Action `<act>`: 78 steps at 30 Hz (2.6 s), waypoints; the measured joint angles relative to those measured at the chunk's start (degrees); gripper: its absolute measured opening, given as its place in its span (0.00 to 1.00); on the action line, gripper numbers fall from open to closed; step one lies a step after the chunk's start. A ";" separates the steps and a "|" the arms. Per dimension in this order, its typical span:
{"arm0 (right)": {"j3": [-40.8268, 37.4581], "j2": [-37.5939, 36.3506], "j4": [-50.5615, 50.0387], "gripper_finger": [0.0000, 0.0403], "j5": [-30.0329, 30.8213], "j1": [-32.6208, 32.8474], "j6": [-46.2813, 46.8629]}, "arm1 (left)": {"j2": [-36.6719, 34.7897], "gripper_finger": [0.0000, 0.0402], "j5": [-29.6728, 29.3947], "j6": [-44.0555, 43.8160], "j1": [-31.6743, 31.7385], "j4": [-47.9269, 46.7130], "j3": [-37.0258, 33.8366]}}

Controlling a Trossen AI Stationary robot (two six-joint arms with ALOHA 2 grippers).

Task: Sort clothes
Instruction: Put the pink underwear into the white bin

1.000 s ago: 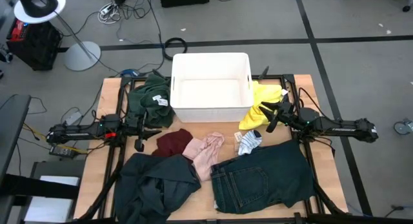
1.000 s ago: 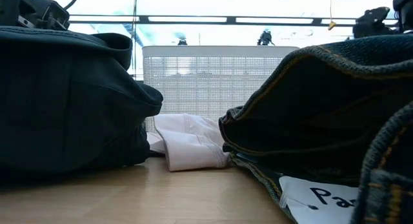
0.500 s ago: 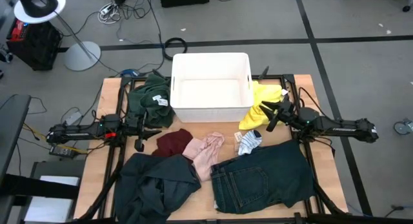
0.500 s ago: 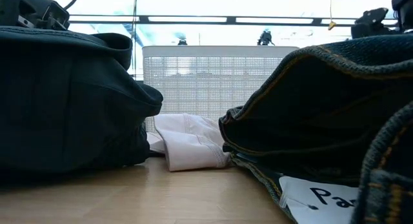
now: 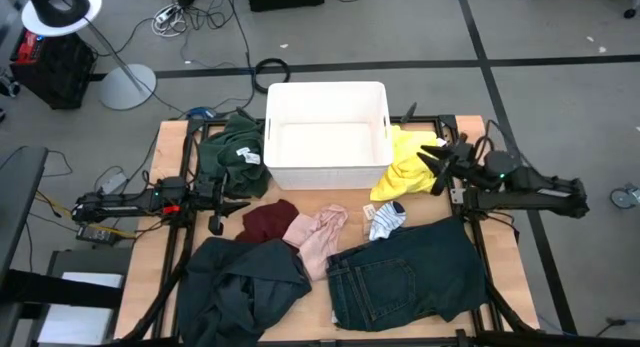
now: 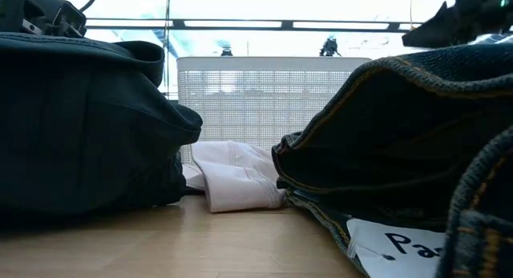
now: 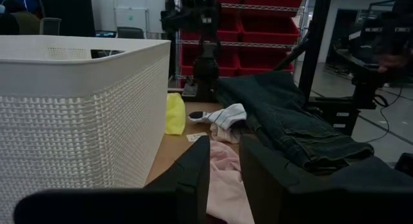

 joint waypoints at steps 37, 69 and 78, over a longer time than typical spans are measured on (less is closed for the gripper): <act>54.65 58.41 -36.33 0.02 -15.23 15.89 22.43 | 0.01 0.22 -0.01 0.00 0.01 0.00 -0.02; 54.80 92.10 -9.70 0.40 -25.14 15.85 2.73 | 0.01 0.22 -0.01 -0.02 0.00 0.00 -0.01; 54.80 100.10 -7.11 0.40 -25.14 15.42 3.38 | 0.00 0.22 0.00 -0.01 -0.01 -0.02 0.00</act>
